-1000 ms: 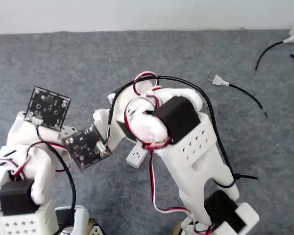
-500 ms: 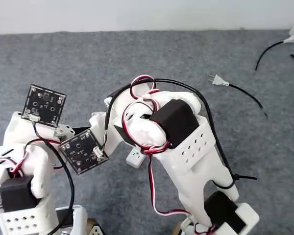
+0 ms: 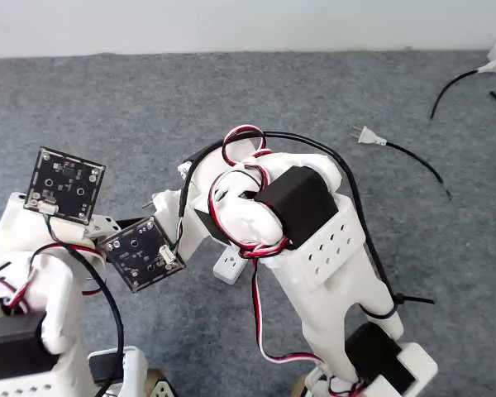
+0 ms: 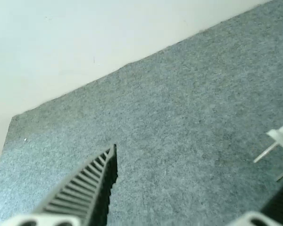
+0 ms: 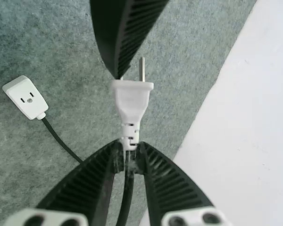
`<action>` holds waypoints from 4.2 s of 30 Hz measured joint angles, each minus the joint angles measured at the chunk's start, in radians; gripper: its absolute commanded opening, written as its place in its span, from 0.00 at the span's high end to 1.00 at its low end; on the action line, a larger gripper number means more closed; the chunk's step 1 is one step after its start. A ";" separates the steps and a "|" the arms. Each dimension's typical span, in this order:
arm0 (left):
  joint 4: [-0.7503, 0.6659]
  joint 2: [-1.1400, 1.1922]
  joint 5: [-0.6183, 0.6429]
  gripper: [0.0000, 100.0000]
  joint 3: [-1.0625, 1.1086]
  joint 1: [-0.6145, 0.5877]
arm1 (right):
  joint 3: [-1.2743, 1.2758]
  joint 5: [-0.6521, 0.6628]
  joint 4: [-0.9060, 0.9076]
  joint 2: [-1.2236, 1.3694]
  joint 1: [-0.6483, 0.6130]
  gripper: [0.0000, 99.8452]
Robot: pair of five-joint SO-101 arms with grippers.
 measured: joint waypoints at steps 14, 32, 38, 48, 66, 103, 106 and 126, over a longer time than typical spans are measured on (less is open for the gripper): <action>0.092 -0.002 0.000 0.50 -0.061 0.000 | 0.000 0.000 0.000 0.000 -0.006 0.99; 0.107 -0.009 0.000 0.50 -0.149 -0.006 | 0.000 -0.031 0.000 0.000 -0.006 0.99; 0.118 -0.012 0.000 0.50 -0.175 -0.009 | 0.000 -0.031 0.000 0.000 -0.006 0.99; 0.014 -0.011 0.000 0.50 -0.026 -0.008 | 0.000 -0.057 0.000 -0.020 -0.012 0.99; -0.097 0.000 0.009 0.50 0.092 0.021 | 0.032 -0.106 0.000 -0.066 -0.078 0.99; 0.242 -0.356 -0.095 0.50 0.063 0.034 | 0.109 -0.106 0.000 -0.097 -0.055 0.99; 0.242 -0.377 -0.140 0.50 0.063 -0.087 | 0.127 -0.106 0.000 -0.109 -0.055 0.99; 0.169 -0.393 -0.117 0.50 0.219 -0.242 | 0.061 -0.106 0.000 -0.176 -0.052 0.99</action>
